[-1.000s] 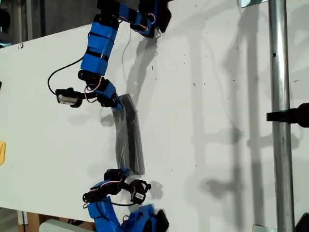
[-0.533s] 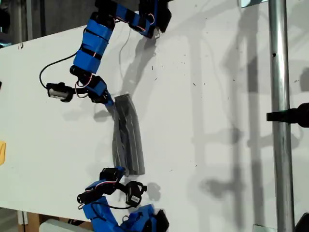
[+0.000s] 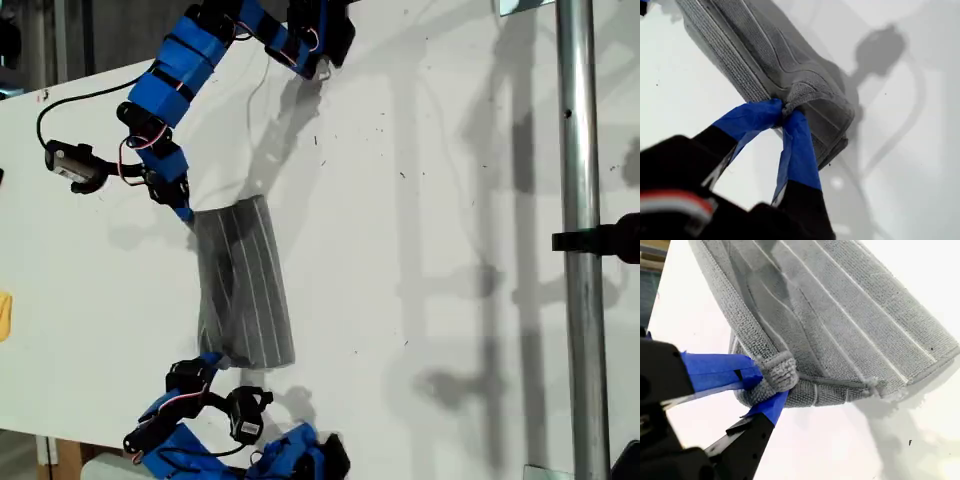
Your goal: Grasp corners of a towel and fold twice.
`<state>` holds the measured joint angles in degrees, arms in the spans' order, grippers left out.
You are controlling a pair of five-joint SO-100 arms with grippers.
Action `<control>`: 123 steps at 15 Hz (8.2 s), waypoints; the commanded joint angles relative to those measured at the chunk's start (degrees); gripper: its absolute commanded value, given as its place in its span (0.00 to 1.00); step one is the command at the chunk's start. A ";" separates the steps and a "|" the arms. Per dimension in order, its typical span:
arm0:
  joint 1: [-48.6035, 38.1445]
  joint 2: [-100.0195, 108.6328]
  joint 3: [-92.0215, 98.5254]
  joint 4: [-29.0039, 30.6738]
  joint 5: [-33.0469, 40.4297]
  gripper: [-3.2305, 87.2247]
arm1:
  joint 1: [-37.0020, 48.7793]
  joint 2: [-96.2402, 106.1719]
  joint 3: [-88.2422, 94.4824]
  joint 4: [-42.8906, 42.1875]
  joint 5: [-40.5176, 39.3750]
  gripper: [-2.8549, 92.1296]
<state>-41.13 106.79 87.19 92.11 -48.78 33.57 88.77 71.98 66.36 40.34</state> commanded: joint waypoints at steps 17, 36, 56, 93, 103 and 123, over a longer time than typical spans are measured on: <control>14.68 -9.14 30.32 -20.74 -15.73 0.06 | -5.27 -6.59 27.86 -10.28 13.01 0.03; 10.20 41.04 45.62 -5.89 -24.87 0.40 | 1.93 33.75 40.52 7.91 14.77 0.30; 33.75 92.55 91.32 -19.60 -35.42 0.03 | -21.18 99.58 93.60 17.05 42.80 0.24; 31.38 92.55 91.49 -18.90 -34.72 0.06 | -4.57 -23.73 13.18 -13.80 17.67 0.17; 31.55 92.55 91.49 -18.90 -34.10 0.06 | -6.77 30.67 30.94 34.63 27.77 0.03; 31.90 92.55 91.49 -18.98 -34.01 0.06 | -20.83 5.54 10.46 -39.37 -1.32 0.65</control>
<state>-9.14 198.98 178.24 73.30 -82.53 11.95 86.75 83.85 29.18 39.90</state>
